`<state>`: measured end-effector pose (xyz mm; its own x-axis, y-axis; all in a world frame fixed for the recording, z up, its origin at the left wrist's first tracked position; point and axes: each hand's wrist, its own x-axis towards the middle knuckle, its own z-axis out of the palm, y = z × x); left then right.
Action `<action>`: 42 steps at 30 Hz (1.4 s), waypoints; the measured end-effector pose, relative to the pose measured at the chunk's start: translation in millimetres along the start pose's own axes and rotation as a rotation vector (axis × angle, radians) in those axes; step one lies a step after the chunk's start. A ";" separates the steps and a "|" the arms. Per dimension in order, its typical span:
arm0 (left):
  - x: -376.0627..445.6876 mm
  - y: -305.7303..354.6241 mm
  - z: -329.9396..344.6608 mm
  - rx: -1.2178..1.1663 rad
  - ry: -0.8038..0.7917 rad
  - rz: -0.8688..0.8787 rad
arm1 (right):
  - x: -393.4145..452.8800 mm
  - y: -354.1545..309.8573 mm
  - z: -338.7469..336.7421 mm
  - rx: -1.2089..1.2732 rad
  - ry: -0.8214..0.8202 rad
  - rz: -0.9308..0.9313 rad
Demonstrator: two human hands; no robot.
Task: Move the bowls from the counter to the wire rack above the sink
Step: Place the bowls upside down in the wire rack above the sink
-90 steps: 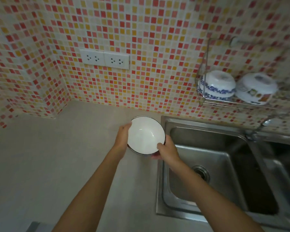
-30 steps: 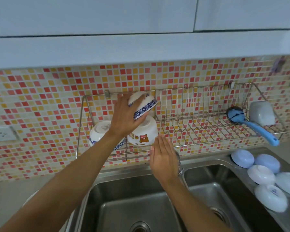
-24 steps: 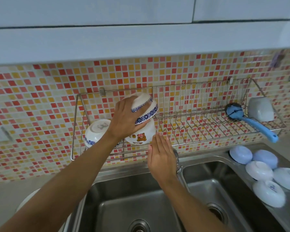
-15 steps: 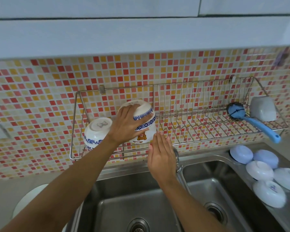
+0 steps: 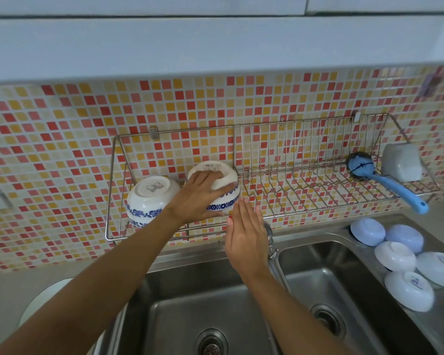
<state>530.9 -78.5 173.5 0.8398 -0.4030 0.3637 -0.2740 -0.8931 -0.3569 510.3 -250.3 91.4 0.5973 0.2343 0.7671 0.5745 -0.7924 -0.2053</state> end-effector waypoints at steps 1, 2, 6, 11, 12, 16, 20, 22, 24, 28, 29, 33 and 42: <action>-1.4 -0.3 0.4 -0.021 -0.014 -0.011 | 0.2 0.0 0.2 0.009 0.000 0.004; -2.6 -0.7 1.6 -0.053 -0.025 -0.030 | 0.2 0.2 0.6 0.015 -0.002 0.007; -5.7 -0.3 4.5 -0.175 -0.059 -0.123 | -0.4 0.6 0.6 0.015 -0.023 0.008; -4.9 0.9 2.5 -0.250 -0.052 -0.131 | -0.9 0.6 -0.1 0.007 -0.033 0.005; -6.0 -0.8 2.2 -0.261 -0.061 -0.128 | -1.0 1.1 -0.1 0.009 -0.032 0.003; -10.0 -4.0 -5.2 -0.403 -0.056 -0.192 | 1.5 0.7 -3.6 0.024 -0.009 -0.007; -17.6 -10.2 -7.1 -0.403 -0.028 -0.348 | 20.6 -4.8 -17.0 0.100 -0.096 0.086; -25.1 -13.6 -2.3 -0.377 -0.003 -0.393 | 36.0 -4.9 -20.1 0.134 -0.237 0.111; -29.6 -11.2 1.9 -0.336 0.006 -0.408 | 52.2 -2.7 -16.7 0.167 -0.376 0.119; -25.7 -9.3 6.1 -0.330 -0.038 -0.463 | 75.9 0.5 0.0 0.211 -0.487 0.129; -25.8 -10.3 5.1 -0.331 -0.047 -0.461 | 80.1 0.6 3.7 0.236 -0.514 0.156; -34.0 -12.1 3.9 -0.317 -0.014 -0.449 | 86.0 2.4 11.6 0.267 -0.589 0.154; -81.0 -29.6 -2.0 -0.163 0.123 -0.786 | 78.7 2.4 3.7 0.275 -0.538 0.163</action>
<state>470.1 -19.8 156.4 0.7600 0.3439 0.5515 0.3021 -0.9382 0.1687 560.8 -231.6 149.0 0.8466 0.4298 0.3141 0.5323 -0.6849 -0.4976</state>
